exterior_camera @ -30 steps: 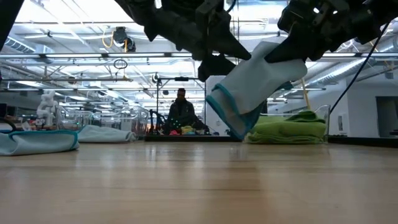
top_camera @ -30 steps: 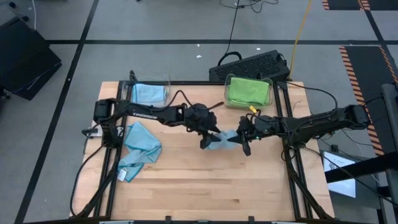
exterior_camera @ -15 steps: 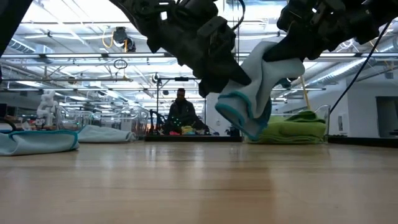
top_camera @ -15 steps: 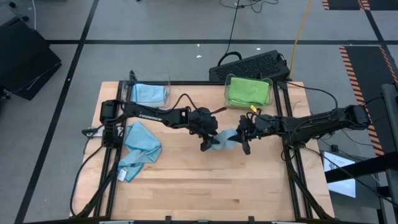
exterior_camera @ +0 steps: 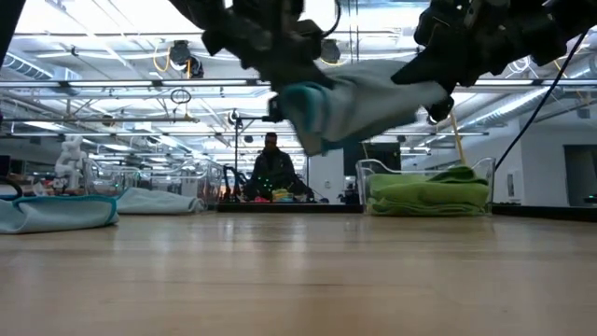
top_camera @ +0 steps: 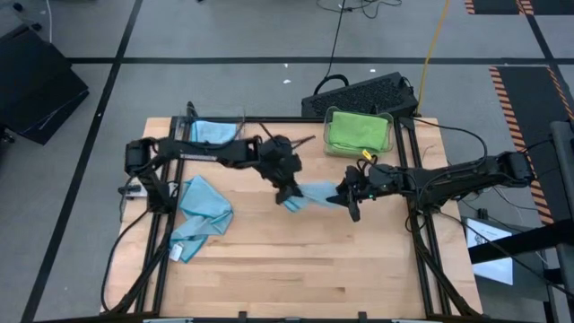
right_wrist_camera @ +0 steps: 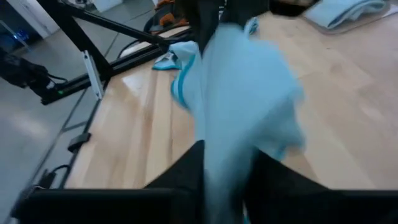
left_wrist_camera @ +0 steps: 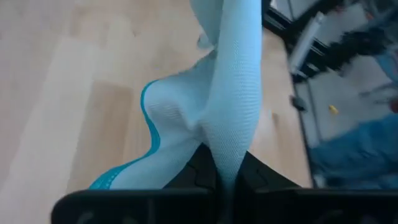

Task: Sort microfiber towel by color & place in baskets
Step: Stack the right blue towel on top of the blue towel in the left transparent bin

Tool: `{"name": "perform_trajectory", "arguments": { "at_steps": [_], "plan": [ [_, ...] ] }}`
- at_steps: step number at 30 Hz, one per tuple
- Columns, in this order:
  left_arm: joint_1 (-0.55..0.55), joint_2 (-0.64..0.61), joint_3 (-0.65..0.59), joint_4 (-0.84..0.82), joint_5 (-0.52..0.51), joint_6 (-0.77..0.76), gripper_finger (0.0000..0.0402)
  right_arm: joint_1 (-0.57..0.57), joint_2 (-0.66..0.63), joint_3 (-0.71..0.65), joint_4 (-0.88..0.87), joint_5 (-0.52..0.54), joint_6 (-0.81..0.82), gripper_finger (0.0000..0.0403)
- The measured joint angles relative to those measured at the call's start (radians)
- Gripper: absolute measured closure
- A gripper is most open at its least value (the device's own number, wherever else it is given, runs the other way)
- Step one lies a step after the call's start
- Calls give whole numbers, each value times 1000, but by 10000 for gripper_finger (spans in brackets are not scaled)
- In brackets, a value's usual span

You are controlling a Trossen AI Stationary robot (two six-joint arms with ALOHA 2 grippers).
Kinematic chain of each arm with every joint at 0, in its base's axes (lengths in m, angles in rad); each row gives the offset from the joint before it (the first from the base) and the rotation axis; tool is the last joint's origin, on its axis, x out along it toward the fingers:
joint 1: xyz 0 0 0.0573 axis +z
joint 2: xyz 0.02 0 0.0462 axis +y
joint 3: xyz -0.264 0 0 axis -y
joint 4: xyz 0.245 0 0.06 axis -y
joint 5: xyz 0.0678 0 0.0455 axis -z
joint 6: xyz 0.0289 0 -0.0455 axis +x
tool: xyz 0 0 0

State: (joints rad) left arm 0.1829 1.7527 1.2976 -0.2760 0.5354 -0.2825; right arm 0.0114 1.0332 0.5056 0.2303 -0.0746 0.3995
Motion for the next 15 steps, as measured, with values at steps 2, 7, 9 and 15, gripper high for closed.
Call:
{"name": "perform_trajectory", "arguments": {
  "at_steps": [2, 7, 9, 15],
  "plan": [
    [26, -34, -1, -77, 64, 28, 390, -6, 0, 0, 8, 0, 33, 281],
    [113, -129, 0, -315, 162, 128, 390, -30, 0, 0, 11, -2, 133, 189],
    [163, -170, 0, -431, 164, 165, 390, -32, 0, 0, 11, -1, 155, 161],
    [334, -290, -1, -683, 113, 269, 390, -31, 0, -4, 5, 50, 181, 126]
  ]
}}
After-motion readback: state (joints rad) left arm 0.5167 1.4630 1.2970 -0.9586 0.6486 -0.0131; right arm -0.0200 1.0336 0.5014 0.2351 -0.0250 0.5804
